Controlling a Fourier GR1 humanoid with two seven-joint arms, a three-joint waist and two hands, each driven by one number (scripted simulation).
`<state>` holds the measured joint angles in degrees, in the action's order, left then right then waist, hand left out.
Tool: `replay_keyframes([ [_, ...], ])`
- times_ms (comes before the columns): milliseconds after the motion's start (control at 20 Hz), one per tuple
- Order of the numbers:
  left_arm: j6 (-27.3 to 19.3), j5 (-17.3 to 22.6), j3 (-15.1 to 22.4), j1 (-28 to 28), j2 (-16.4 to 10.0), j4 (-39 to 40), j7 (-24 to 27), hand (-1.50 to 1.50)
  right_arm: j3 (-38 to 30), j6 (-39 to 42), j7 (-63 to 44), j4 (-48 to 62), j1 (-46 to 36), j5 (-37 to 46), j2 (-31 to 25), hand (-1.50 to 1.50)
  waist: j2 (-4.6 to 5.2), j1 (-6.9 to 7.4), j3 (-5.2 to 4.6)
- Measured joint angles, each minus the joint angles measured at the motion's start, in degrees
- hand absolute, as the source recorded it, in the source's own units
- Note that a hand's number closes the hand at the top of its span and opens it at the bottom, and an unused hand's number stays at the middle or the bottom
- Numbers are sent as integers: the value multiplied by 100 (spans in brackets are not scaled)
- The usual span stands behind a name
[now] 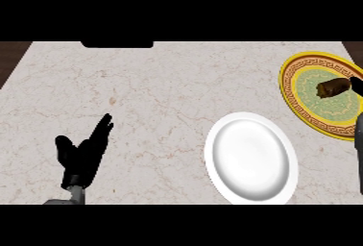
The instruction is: Pick the sweet potato from the plate and place it in the plate
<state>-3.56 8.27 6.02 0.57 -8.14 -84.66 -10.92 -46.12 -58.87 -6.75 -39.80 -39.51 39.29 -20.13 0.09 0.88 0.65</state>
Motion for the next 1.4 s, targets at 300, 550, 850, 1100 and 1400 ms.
replay_keyframes([
  [300, -95, -82, -36, 103, 7, -90, -77, 0, -118, 717, 1056, -1102, 777, -1452, 492, -150, -46, -104, -21],
  [550, -127, -123, -58, 34, 54, -27, -146, 0, 237, 1360, 1185, -2211, 1542, -1907, 1126, -150, -70, -154, -30],
  [850, -30, -102, -126, 91, 28, -41, -97, 0, 1031, 1658, 771, -3621, 2720, -1867, 1753, -150, -78, -152, -33],
  [1100, -47, -130, -160, 39, 82, 8, -97, 0, 2012, 1484, -10, -4668, 3752, -1570, 1934, -150, -74, -144, -31],
  [1400, -14, -224, -150, 38, 165, 74, 107, 0, 2987, 1032, -761, -5443, 4581, -1169, 1994, -150, -68, -115, -27],
])
